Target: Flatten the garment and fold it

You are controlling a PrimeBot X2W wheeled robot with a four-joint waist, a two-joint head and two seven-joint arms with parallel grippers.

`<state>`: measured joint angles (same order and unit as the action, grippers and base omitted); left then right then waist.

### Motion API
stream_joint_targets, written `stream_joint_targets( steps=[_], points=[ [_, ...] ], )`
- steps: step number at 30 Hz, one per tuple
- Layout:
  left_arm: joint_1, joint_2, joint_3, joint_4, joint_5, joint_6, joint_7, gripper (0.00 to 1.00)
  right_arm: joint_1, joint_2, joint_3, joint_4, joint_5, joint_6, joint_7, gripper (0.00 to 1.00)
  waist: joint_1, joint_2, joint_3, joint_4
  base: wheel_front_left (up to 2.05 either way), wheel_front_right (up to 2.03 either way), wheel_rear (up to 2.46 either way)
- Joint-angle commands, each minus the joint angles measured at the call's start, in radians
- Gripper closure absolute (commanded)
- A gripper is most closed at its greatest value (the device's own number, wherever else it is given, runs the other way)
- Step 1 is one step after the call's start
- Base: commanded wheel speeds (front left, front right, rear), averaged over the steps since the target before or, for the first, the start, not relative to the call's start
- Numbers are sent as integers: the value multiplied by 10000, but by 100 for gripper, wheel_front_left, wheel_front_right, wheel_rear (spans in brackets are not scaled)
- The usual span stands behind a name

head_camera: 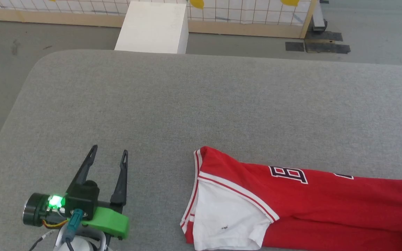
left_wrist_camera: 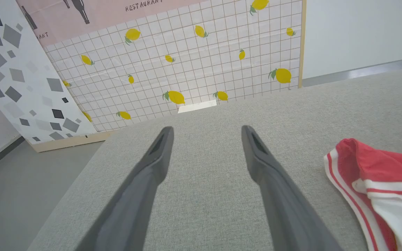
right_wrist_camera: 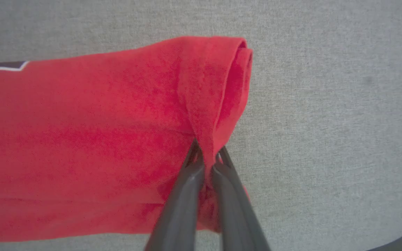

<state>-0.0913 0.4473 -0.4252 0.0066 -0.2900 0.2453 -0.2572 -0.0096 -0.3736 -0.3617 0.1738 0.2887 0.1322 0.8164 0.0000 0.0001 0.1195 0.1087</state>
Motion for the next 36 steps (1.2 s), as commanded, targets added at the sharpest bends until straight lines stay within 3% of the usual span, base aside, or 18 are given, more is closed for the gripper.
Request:
stream_joint_targets(
  steps=[1,14,27,32,36],
  points=[
    [240,-53,81,76,56,-74,-45,0,17,-14,41,19,230,-15,-44,100,0,-1,-111,-49,0,0,0],
    [597,-268,119,341,77,-372,-45,0,814,230,1889,-2465,2297,-15,1798,100,0,-1,-968,-15,0,0,0],
    [433,-515,183,272,320,-457,-45,0,141,2835,2398,-4348,3355,-15,4317,100,0,-1,-794,918,0,0,0],
    [244,-641,203,265,489,-526,-45,0,-394,3203,2609,-4464,3592,-15,4854,100,0,-1,-513,1397,0,0,0],
    [127,-766,230,301,626,-563,-45,0,-838,3228,2933,-3998,4188,-15,4632,100,0,-1,-287,1743,0,0,0]
  ],
)
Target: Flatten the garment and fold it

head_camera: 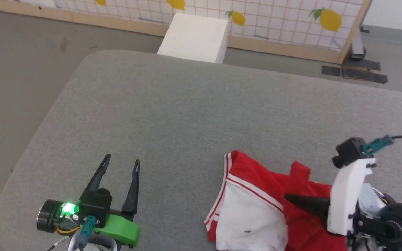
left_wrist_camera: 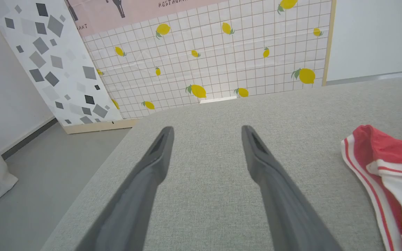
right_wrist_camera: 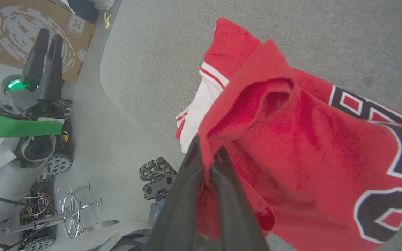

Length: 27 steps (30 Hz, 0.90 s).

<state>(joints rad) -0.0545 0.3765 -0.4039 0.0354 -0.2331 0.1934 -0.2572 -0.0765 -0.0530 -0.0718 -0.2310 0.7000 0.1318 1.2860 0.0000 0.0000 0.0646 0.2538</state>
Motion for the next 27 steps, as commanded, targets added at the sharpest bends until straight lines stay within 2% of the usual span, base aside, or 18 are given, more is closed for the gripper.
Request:
stream_joint_targets(
  steps=[1,14,15,16,17,23,27],
  points=[
    [-266,-86,23,24,81,-58,-45,0,-267,23,130,172,111,-11,-142,100,0,0,307,363,0,0,0],
    [-554,-474,195,101,405,-265,-45,0,-1558,27,1041,2341,-335,-11,-1245,100,0,0,812,1003,0,0,0],
    [-560,-498,210,111,422,-277,-45,0,-1596,27,1121,2417,-371,-11,-1292,89,0,0,823,1015,0,0,0],
    [-561,-524,232,125,443,-293,-45,0,-1622,27,1249,2477,-339,-11,-1342,41,0,0,827,1021,0,0,0],
    [-557,-542,253,139,459,-303,-45,0,-1615,27,1333,2535,-255,-11,-1360,0,0,0,822,1016,0,0,0],
    [-419,-588,402,250,531,-370,-45,0,-1640,27,1898,2398,306,-11,-1572,0,0,0,648,811,0,0,0],
    [-387,-616,467,306,540,-455,-45,0,-1953,27,1946,2001,-275,-11,-2180,0,0,0,452,582,0,0,0]
  ],
)
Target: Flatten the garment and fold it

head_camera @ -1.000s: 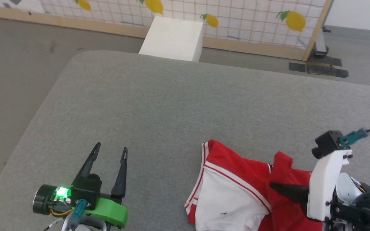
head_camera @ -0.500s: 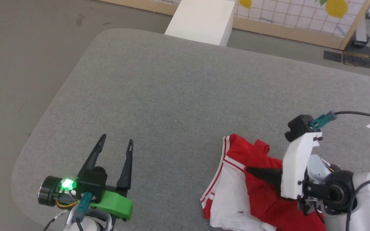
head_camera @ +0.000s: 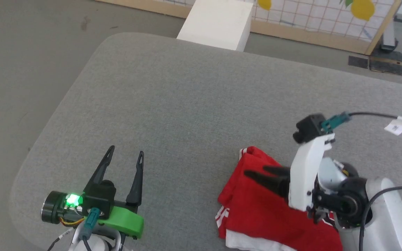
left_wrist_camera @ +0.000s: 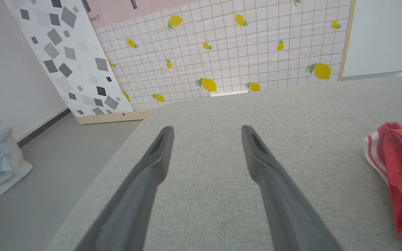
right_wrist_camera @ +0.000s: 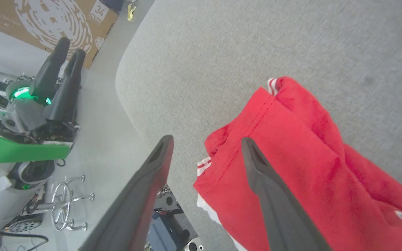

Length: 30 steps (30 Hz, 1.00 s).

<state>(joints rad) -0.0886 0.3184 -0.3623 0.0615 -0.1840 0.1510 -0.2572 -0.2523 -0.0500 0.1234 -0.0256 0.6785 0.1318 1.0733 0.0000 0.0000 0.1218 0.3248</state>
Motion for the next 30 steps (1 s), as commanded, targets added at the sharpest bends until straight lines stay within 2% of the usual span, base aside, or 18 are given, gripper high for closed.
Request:
stream_joint_targets(
  steps=[1,4,10,14,21,25,30],
  points=[
    [-35,-41,76,56,48,-46,-45,0,-267,-4,8,-169,-345,-11,-204,0,0,0,-184,-207,0,0,0],
    [-3,-52,126,90,26,-106,-45,0,-330,-333,121,-473,-913,-11,-715,0,0,0,-324,-402,0,0,0],
    [163,-79,234,134,-53,-202,-45,0,78,-1649,292,-655,-1393,-11,-2285,0,0,0,-593,-849,0,0,0],
    [245,-148,304,112,-135,-243,-45,0,476,-2549,347,-668,-1772,-11,-3763,0,0,0,-665,-1105,0,0,0],
    [415,-205,475,5,-338,-284,-45,0,1062,-3199,-164,-600,-2810,-11,-6561,0,0,0,-690,-1661,0,0,0],
    [469,-214,503,15,-408,-328,-45,0,1609,-3113,-471,-340,-3406,-11,-7885,0,0,0,-693,-1924,0,0,0],
    [461,-233,483,-19,-467,-390,-45,0,2298,-2320,-1390,-99,-4130,-11,-9185,0,0,0,-603,-2133,0,0,0]
  ],
)
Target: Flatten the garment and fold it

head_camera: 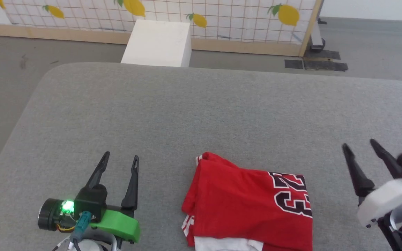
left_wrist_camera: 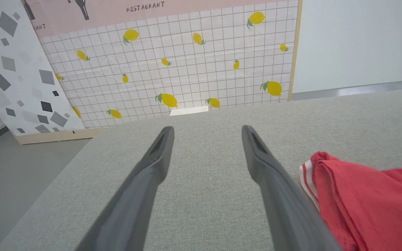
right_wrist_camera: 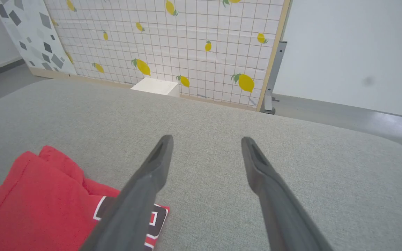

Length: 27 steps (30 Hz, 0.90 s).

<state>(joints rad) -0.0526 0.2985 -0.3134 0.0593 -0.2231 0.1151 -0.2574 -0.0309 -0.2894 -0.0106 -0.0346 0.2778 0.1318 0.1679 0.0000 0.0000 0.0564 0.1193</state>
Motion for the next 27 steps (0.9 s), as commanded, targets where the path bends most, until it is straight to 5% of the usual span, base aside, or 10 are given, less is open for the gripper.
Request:
stream_joint_targets(
  steps=[1,6,13,27],
  points=[
    [101,-31,-5,-8,-80,-33,-44,0,154,201,-258,-79,-424,-11,-484,0,0,0,75,-113,0,0,0],
    [137,-34,10,-10,-160,-51,-44,0,722,1360,-1172,-157,-1172,-11,-1620,0,0,0,237,-283,0,0,0],
    [110,-10,-99,48,-194,-123,-34,0,1140,1745,-814,201,-1228,-11,-1342,0,0,0,580,-386,0,0,0],
    [-74,20,-283,71,-126,-113,-21,0,1161,1885,206,483,2164,-11,3130,0,0,0,1252,-187,0,0,0]
  ],
)
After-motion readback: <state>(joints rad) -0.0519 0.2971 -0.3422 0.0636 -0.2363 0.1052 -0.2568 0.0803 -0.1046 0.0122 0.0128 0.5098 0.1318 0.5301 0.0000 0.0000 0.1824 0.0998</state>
